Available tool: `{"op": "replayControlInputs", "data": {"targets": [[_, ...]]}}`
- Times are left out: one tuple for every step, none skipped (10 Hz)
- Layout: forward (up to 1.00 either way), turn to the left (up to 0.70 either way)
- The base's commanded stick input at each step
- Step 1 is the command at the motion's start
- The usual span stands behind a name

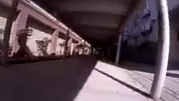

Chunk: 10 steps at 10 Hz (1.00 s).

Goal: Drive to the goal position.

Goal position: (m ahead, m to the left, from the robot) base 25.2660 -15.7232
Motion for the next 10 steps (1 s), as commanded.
{"op": "replayControlInputs", "data": {"targets": [[0.85,0.0],[0.85,0.0],[0.85,0.0],[0.85,0.0],[0.85,0.0],[0.85,0.0],[0.85,0.0],[0.85,0.0],[0.85,0.0],[0.85,0.0]]}}
